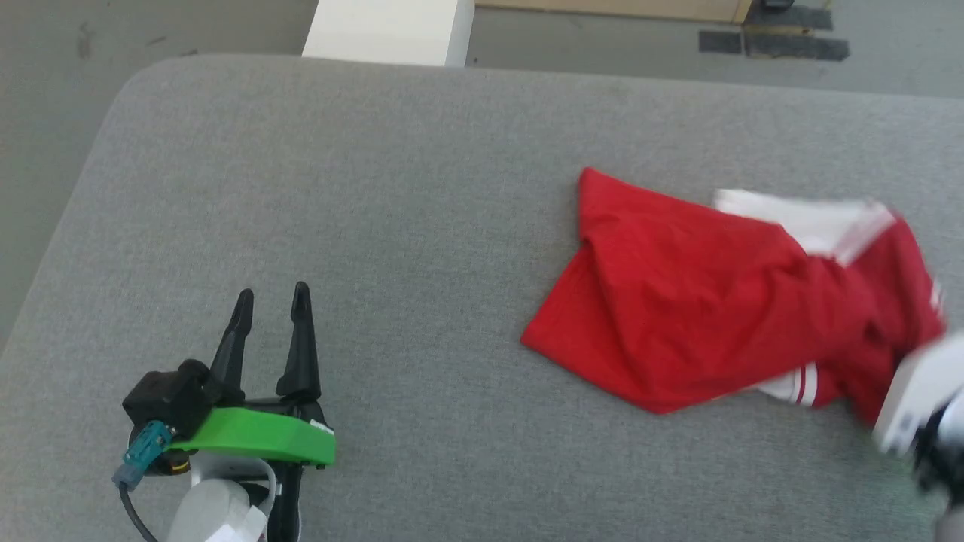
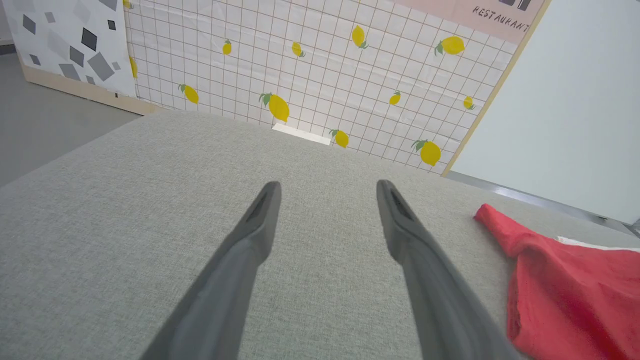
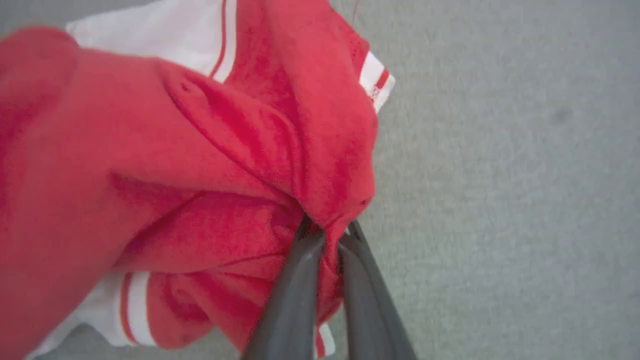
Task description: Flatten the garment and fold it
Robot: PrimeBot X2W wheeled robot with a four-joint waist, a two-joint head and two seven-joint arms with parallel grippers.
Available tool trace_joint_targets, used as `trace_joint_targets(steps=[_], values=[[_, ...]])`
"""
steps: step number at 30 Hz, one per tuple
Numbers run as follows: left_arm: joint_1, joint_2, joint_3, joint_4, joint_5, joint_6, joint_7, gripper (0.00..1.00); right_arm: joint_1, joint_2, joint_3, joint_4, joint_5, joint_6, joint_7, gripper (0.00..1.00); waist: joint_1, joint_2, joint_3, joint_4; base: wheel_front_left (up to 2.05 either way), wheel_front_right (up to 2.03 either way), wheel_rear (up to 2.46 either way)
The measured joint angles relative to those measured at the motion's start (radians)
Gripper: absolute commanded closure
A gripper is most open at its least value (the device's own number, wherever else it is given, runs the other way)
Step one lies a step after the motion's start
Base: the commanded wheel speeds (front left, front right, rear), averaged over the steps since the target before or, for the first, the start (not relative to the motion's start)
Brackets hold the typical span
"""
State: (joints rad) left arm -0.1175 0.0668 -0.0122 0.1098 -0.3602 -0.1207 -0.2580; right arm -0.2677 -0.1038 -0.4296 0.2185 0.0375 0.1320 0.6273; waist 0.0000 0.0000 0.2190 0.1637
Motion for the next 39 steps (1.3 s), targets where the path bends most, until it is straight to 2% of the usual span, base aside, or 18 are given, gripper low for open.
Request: trace_joint_targets(steps=[2, 3, 4, 10, 12, 15, 18, 21, 24, 28, 31, 39], values=[[0.002, -0.001, 0.0, 0.001, 0.0, -0.002, 0.0, 0.0, 0.081, 0.039, -0.013, -0.022, 0.031, 0.0, 0.032, 1.0, 0.0, 0.0, -0.013, -0.008, 0.0, 0.0, 0.0], [0.004, -0.001, -0.002, 0.004, 0.0, -0.002, 0.0, 0.0, 0.107, 0.049, -0.007, -0.04, 0.046, 0.0, 0.032, 0.52, 0.0, 0.0, -0.019, -0.013, 0.0, 0.0, 0.0], [0.005, -0.002, -0.005, 0.007, 0.0, -0.002, 0.0, 0.0, 0.122, 0.05, 0.0, -0.061, 0.056, 0.0, 0.019, 0.0, 0.0, 0.0, -0.023, -0.018, 0.0, 0.0, 0.0], [0.01, -0.003, -0.02, 0.022, -0.001, -0.002, 0.0, 0.0, 0.129, 0.053, -0.037, -0.179, 0.104, 0.0, -0.156, 0.0, 0.0, 0.0, -0.054, -0.034, 0.0, 0.0, 0.0], [0.011, -0.003, -0.021, 0.024, -0.002, -0.002, 0.0, 0.0, 0.129, 0.05, -0.012, -0.227, 0.103, 0.0, -0.179, 0.0, 0.0, 0.0, -0.062, -0.037, 0.0, 0.0, 0.0], [0.015, -0.003, -0.025, 0.025, -0.002, -0.002, 0.0, 0.0, 0.125, 0.05, 0.1, -0.279, 0.097, 0.0, -0.158, 0.0, 0.0, 0.0, -0.07, -0.041, 0.0, 0.0, 0.0], [0.015, -0.003, -0.029, 0.024, -0.002, -0.002, 0.0, 0.0, 0.075, 0.046, 0.259, -0.28, 0.072, 0.0, -0.079, 0.0, 0.0, 0.0, -0.067, -0.044, 0.0, 0.0, 0.0], [0.014, -0.003, -0.034, 0.017, -0.004, -0.002, 0.0, 0.0, -0.053, 0.014, 0.422, -0.219, 0.056, 0.0, 0.002, 0.0, 0.0, 0.0, -0.051, -0.041, 0.0, 0.0, 0.0], [0.006, -0.003, -0.045, 0.011, -0.01, -0.002, 0.0, 0.0, -0.195, -0.027, 0.519, -0.108, 0.03, 0.0, 0.051, 0.0, 0.0, 0.0, -0.031, -0.027, 0.0, 0.0, 0.0], [-0.02, -0.004, -0.064, 0.005, -0.032, -0.002, 0.0, 0.0, -0.354, -0.059, 0.597, 0.064, 0.0, 0.0, 0.105, 0.0, 0.0, 0.0, 0.004, 0.009, 0.0, 0.0, 0.0], [-0.035, -0.005, -0.067, 0.005, -0.046, -0.002, 0.0, 0.0, -0.451, -0.058, 0.639, 0.163, -0.006, 0.0, 0.131, 0.0, 0.0, 0.0, 0.039, 0.039, 0.0, 0.0, 0.0], [-0.05, -0.007, -0.066, 0.022, -0.064, -0.003, 0.0, 0.0, -0.532, -0.061, 0.803, 0.36, 0.028, 0.0, 0.263, 0.0, 0.0, 0.0, 0.126, 0.12, 0.0, 0.0, 0.0]])
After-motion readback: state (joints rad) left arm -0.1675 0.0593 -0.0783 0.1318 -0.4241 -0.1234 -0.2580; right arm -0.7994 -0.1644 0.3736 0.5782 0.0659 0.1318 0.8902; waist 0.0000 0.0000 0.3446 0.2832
